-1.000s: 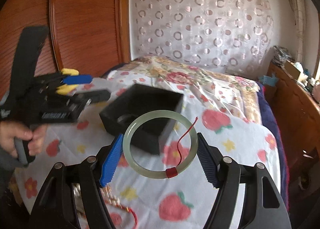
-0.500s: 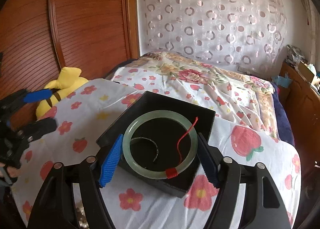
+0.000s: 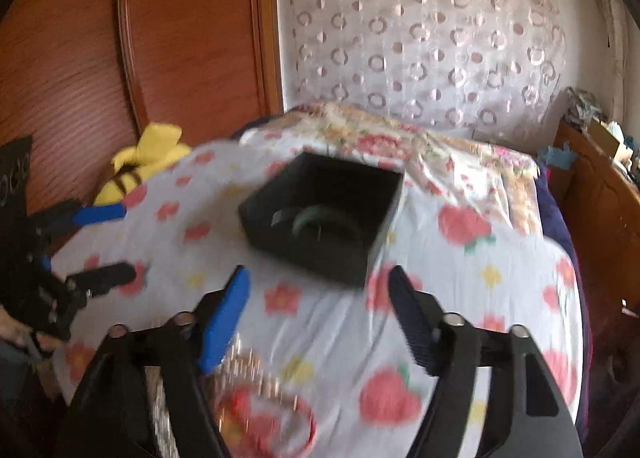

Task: Organize jewelry
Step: 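Drop the cuff into the black box with the left gripper while the right gripper releases the jade bangle there, then grasp the silver pin with the right gripper while the left gripper grasps a pearl necklace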

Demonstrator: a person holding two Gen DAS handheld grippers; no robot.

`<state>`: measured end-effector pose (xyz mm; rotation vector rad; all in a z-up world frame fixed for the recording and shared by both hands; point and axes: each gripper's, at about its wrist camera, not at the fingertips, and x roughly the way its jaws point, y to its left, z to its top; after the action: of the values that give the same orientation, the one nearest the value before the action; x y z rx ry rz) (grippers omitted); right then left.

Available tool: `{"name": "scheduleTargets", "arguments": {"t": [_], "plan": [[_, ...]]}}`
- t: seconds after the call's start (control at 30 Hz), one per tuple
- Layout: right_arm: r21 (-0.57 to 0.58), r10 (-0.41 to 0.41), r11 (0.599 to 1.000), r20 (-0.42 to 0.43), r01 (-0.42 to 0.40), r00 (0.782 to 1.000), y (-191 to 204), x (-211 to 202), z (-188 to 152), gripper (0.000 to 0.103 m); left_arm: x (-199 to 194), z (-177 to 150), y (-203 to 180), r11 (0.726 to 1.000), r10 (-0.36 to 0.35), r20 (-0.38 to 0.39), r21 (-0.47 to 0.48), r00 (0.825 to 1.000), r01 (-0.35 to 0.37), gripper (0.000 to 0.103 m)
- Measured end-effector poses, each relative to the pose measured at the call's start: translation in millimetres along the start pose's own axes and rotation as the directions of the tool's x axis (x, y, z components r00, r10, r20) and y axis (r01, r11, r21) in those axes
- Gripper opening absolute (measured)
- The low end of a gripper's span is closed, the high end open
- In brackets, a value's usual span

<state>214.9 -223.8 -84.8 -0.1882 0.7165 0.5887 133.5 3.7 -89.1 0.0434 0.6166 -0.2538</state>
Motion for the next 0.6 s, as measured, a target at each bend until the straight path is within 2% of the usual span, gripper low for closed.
{"name": "scheduleTargets", "arguments": {"t": [0.1,0.3,0.5,0.6], "plan": [[-0.006,0.023,1.000,-0.045,-0.023,0.999,6,-3,-23,0.056,-5,-12,-11,1.000,-0.003,-0.018,0.002,1.000,0.003,0.091],[-0.003,0.095,0.995,-0.075,-0.095,0.993,30,-19,-60,0.055,-22,-34,-13,0.999,-0.003,-0.034,-0.036,0.999,0.002,0.091],[-0.073,0.178,0.980,-0.092,-0.185,0.980,83,-27,-73,0.055,-36,-52,-4,0.998,0.040,-0.045,-0.055,0.998,-0.043,0.091],[-0.133,0.157,0.976,-0.121,-0.172,0.980,104,-20,-80,0.055,-42,-57,1,0.996,0.063,-0.047,-0.054,0.997,-0.066,0.091]]}}
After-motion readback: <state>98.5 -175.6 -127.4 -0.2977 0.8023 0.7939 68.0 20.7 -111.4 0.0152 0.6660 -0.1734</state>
